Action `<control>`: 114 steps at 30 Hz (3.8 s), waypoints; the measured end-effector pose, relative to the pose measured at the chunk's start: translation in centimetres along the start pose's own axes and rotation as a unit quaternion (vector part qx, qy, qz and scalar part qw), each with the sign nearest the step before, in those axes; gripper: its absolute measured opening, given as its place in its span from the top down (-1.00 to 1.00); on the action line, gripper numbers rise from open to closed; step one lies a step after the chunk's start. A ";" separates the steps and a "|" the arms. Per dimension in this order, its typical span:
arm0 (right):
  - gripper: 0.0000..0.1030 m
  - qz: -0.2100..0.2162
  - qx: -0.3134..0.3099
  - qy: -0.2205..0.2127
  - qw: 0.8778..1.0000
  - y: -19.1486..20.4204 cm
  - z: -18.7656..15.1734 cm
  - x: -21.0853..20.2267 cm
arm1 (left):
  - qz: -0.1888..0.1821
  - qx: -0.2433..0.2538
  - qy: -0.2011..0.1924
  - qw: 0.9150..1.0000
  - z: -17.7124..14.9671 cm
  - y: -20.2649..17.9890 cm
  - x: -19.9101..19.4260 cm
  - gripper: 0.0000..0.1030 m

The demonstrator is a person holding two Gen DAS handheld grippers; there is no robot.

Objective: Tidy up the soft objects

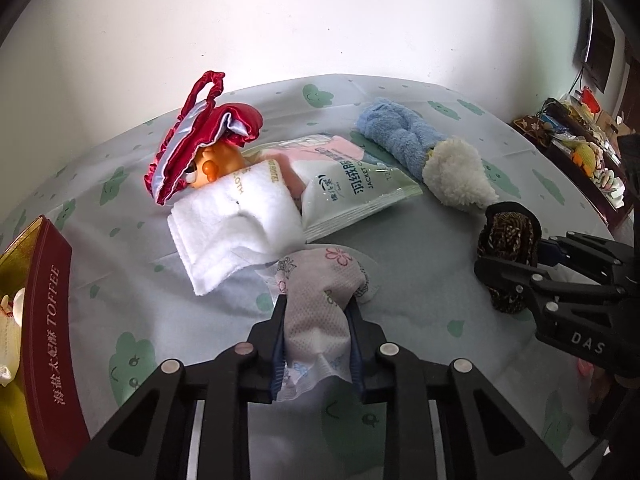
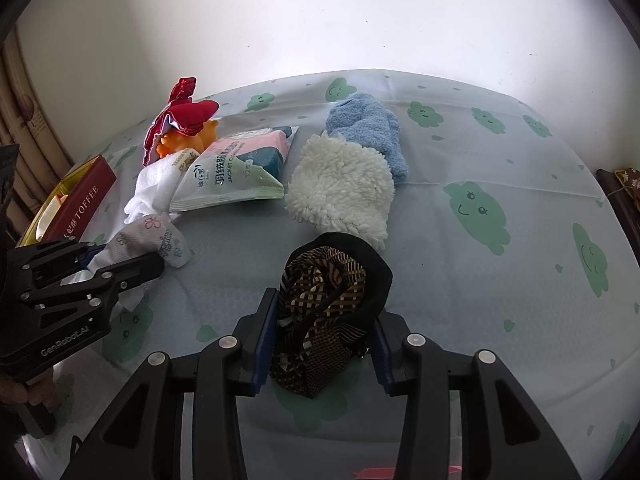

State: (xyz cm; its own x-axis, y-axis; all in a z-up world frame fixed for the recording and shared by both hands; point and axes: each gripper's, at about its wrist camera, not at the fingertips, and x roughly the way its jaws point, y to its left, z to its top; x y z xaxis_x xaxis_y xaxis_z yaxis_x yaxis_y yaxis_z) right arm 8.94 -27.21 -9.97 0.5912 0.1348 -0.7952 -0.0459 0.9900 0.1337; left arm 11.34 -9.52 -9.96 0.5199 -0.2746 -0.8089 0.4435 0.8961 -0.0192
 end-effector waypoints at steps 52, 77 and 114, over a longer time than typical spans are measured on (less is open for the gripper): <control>0.20 -0.009 -0.013 0.003 1.000 0.2 0.1 0.2 | 0.162 -0.177 -0.019 0.971 -4.1 19.0 -12.2 0.51; 0.19 -0.012 -0.016 0.003 1.000 0.2 0.1 0.3 | 0.196 -0.219 0.026 0.955 -9.1 23.5 -10.8 0.51; 0.18 -0.016 -0.021 0.004 1.000 0.2 0.0 0.4 | 0.194 -0.221 -0.022 0.956 -9.5 23.7 -14.8 -0.03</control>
State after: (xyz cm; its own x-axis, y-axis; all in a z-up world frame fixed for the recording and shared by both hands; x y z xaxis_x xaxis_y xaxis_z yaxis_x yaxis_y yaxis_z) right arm 9.17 -26.99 -10.24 0.5869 0.1029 -0.8031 -0.0607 0.9947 0.0831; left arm 7.25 19.08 -3.99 0.6168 0.1022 -0.7805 -0.1346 0.9906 0.0234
